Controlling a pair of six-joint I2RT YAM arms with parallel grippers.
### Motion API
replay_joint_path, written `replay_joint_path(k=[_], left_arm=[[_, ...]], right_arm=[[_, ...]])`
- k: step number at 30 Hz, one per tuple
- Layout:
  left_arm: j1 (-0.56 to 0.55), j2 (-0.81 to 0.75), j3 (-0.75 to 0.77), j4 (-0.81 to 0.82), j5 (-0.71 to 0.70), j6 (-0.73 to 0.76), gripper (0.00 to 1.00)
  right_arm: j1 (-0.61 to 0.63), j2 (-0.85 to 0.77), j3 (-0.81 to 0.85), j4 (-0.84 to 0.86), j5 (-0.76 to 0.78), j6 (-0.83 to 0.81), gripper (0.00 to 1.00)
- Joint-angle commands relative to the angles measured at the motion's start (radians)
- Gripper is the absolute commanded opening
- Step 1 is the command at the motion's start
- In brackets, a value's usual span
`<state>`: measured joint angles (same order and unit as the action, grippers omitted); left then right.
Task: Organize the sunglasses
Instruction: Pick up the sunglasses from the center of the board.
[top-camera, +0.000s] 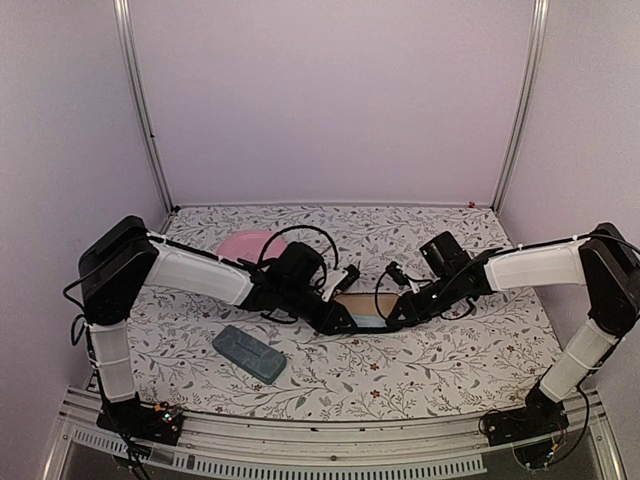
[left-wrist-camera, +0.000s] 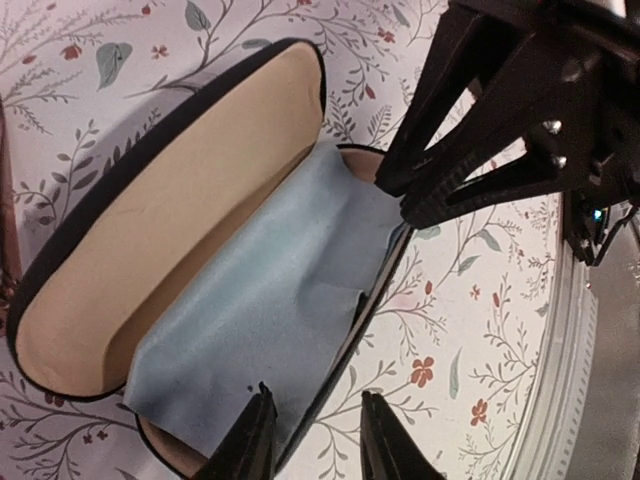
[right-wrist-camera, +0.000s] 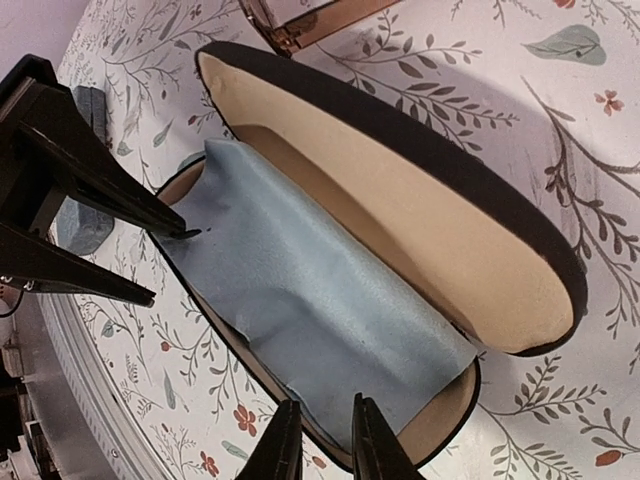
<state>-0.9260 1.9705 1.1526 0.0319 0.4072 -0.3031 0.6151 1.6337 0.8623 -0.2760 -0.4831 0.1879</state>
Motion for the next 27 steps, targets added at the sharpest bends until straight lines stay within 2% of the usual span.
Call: replay_joint_path(k=[1, 12, 16, 22, 27], left_arm=[[-0.014, -0.084, -0.008, 0.015, -0.029, 0.022, 0.31], [0.014, -0.173, -0.032, 0.003, -0.153, 0.069, 0.35], [0.045, -0.188, -0.032, -0.018, -0.244, 0.085, 0.36], [0.127, -0.174, 0.006, -0.078, -0.335, 0.090, 0.39], [0.187, -0.115, 0.084, -0.141, -0.366, 0.126, 0.46]], right_arm=[[0.006, -0.061, 0.006, -0.007, 0.001, 0.008, 0.22], [0.006, -0.132, 0.017, -0.006, 0.067, 0.017, 0.27], [0.006, -0.144, 0.021, 0.012, 0.073, 0.024, 0.28], [0.006, -0.145, 0.014, 0.048, 0.074, 0.033, 0.30], [0.006, -0.147, 0.002, 0.076, 0.070, 0.039, 0.32]])
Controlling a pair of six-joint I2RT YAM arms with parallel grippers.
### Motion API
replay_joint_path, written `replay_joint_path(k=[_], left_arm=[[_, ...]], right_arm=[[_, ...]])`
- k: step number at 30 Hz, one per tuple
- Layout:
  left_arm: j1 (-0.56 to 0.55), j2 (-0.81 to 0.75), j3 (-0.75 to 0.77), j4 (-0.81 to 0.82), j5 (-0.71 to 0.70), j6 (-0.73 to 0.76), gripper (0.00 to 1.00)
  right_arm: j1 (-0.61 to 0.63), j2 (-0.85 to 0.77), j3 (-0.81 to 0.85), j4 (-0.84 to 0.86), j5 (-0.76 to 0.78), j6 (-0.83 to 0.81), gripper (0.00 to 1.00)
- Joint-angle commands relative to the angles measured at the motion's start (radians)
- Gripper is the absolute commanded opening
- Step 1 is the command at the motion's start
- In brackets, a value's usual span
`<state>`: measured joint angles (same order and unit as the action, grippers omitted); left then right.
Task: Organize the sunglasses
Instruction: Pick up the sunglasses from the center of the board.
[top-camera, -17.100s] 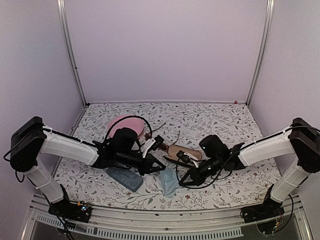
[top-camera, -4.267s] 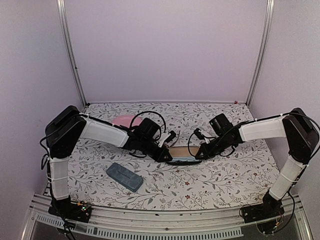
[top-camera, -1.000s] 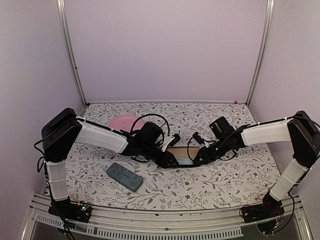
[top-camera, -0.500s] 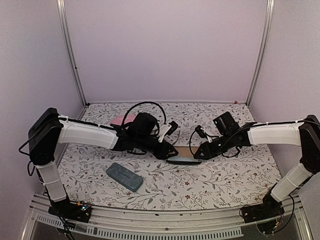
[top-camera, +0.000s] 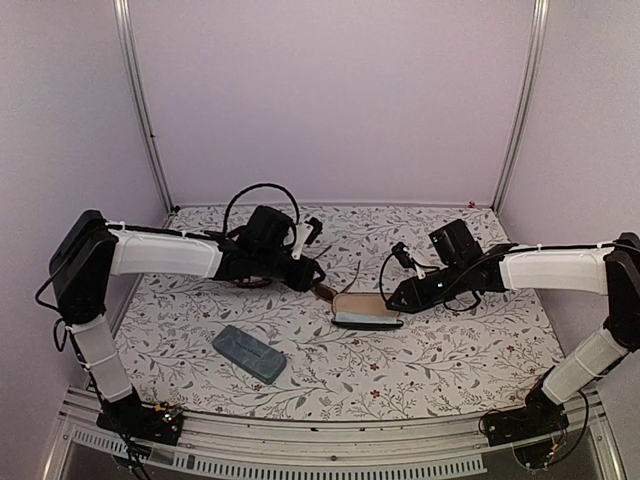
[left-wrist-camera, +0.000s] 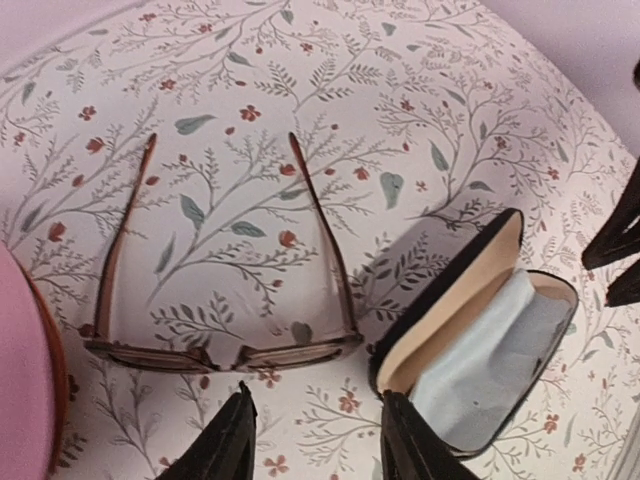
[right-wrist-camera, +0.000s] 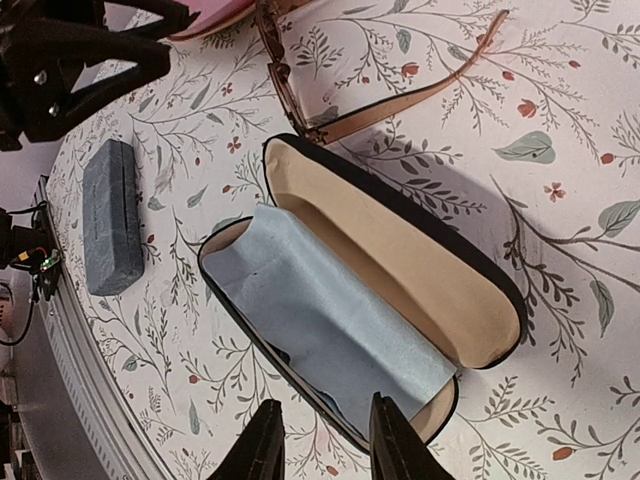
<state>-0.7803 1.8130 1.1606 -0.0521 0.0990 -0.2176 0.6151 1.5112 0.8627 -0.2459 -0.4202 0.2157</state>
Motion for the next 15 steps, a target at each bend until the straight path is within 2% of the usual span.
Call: replay_joint_path(k=[1, 5, 8, 15], left_arm=[[0.048, 0.058, 0.098, -0.073, -0.070, 0.050, 0.47], [0.072, 0.140, 0.209, -0.157, -0.115, 0.093, 0.51], [0.084, 0.250, 0.317, -0.234, -0.159, 0.119, 0.51], [0.104, 0.393, 0.510, -0.333, -0.206, 0.151, 0.51]], right_arm=[[0.006, -0.023, -0.001, 0.051, 0.007, 0.012, 0.32], [0.006, -0.022, -0.010, 0.065, -0.001, 0.014, 0.32], [0.006, -0.023, -0.017, 0.075, -0.001, 0.015, 0.33], [0.006, -0.024, -0.037, 0.092, -0.009, 0.013, 0.33]])
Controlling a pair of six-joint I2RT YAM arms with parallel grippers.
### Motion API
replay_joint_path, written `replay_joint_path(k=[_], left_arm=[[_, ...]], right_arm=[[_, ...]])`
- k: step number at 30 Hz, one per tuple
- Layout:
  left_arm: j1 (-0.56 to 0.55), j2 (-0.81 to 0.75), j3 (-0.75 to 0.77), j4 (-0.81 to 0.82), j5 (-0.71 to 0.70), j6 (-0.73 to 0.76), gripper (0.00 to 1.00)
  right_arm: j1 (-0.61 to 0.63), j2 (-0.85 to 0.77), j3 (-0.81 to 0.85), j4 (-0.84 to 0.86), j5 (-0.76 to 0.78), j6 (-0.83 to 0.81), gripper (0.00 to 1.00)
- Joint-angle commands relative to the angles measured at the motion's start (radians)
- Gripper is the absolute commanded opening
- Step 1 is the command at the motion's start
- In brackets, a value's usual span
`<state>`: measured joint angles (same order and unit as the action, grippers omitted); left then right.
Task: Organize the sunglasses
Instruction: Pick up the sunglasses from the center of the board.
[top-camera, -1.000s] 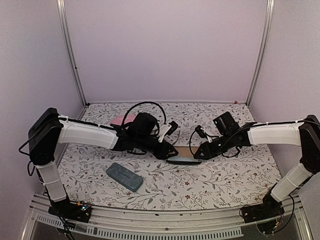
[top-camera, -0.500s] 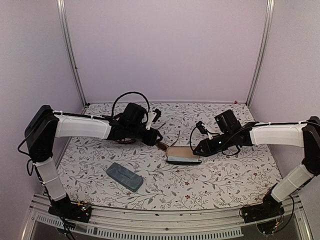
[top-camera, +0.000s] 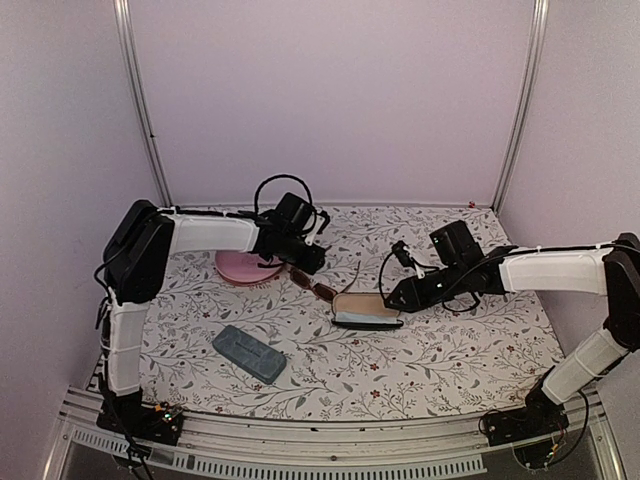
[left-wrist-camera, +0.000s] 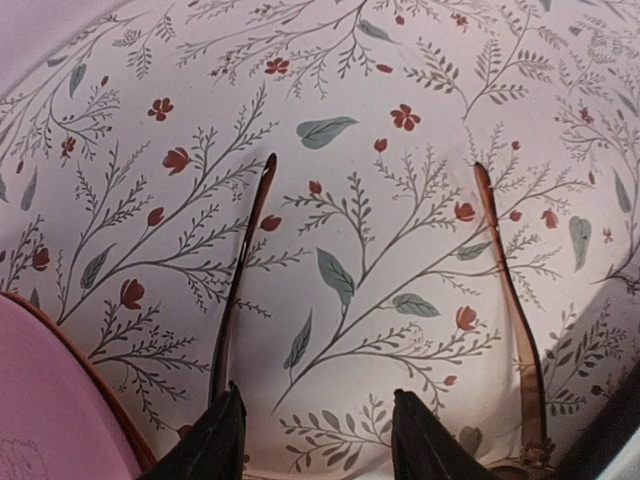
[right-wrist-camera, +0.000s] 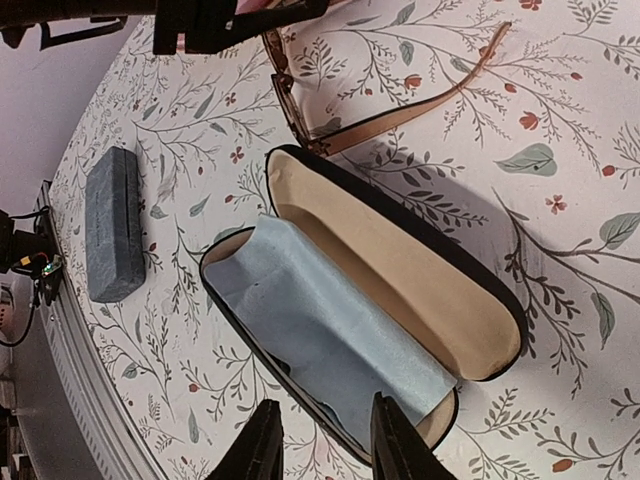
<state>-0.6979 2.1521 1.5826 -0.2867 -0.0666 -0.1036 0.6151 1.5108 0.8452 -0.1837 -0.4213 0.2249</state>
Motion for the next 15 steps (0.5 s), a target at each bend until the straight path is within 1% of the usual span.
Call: replay_joint_path(k=[1, 6, 15], left_arm=[[0.024, 0.070, 0.109, -0.111, -0.046, 0.039, 0.51], [0.026, 0.125, 0.165, -0.138, -0.073, 0.053, 0.52], [0.040, 0.163, 0.198, -0.162, -0.083, 0.054, 0.49]], right_arm=[[0.006, -0.024, -0.021, 0.032, -0.012, 0.003, 0.33], [0.006, -0.021, -0.035, 0.044, -0.022, 0.004, 0.33], [0.006, -0.013, -0.043, 0.049, -0.035, 0.002, 0.33]])
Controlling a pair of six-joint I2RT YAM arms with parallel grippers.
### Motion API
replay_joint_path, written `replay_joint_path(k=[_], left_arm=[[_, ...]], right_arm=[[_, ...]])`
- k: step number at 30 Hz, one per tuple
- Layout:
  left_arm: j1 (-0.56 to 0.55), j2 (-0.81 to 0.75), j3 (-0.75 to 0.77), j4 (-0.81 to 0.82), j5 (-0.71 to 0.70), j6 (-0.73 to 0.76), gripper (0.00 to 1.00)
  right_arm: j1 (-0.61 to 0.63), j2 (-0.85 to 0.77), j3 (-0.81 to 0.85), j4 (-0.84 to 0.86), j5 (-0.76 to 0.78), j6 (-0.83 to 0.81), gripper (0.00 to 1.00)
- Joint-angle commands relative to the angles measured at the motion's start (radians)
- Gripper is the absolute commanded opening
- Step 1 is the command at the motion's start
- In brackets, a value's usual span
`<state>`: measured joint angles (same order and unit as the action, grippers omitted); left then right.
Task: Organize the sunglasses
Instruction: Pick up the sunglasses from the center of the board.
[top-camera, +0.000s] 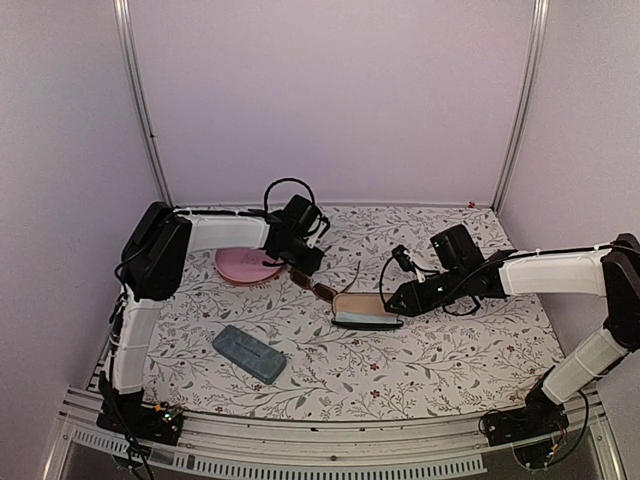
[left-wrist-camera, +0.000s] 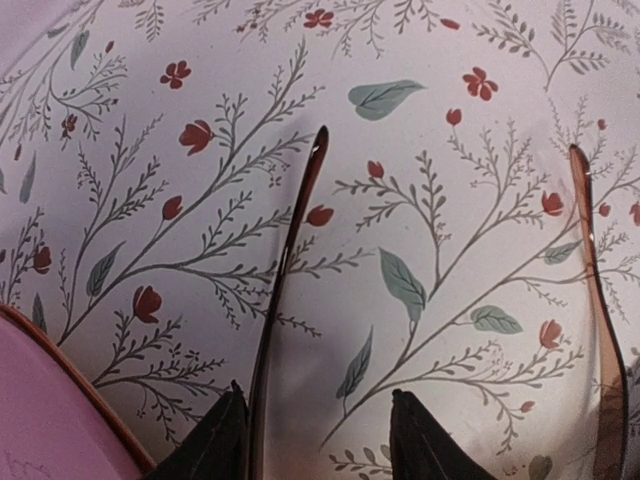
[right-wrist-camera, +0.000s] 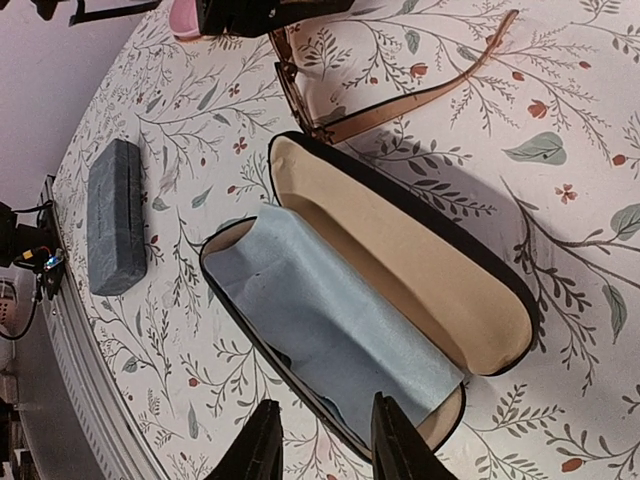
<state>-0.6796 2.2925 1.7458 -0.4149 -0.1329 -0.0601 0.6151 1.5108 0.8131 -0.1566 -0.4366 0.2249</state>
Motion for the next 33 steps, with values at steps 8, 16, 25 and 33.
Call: replay_joint_path(k=[8, 16, 25, 33], left_arm=[[0.029, 0.038, 0.051, -0.069, -0.009, 0.016, 0.42], [0.037, 0.055, 0.071, -0.103, 0.012, 0.019, 0.35], [0.037, 0.053, 0.075, -0.118, 0.020, 0.016, 0.16], [0.037, 0.015, 0.065, -0.130, -0.024, 0.027, 0.03]], right_arm=[[0.006, -0.004, -0.014, 0.032, -0.025, 0.005, 0.33], [0.006, -0.003, -0.017, 0.032, -0.025, 0.005, 0.33], [0.007, 0.004, -0.019, 0.038, -0.032, 0.007, 0.33], [0.007, -0.016, -0.024, 0.032, -0.030, 0.012, 0.33]])
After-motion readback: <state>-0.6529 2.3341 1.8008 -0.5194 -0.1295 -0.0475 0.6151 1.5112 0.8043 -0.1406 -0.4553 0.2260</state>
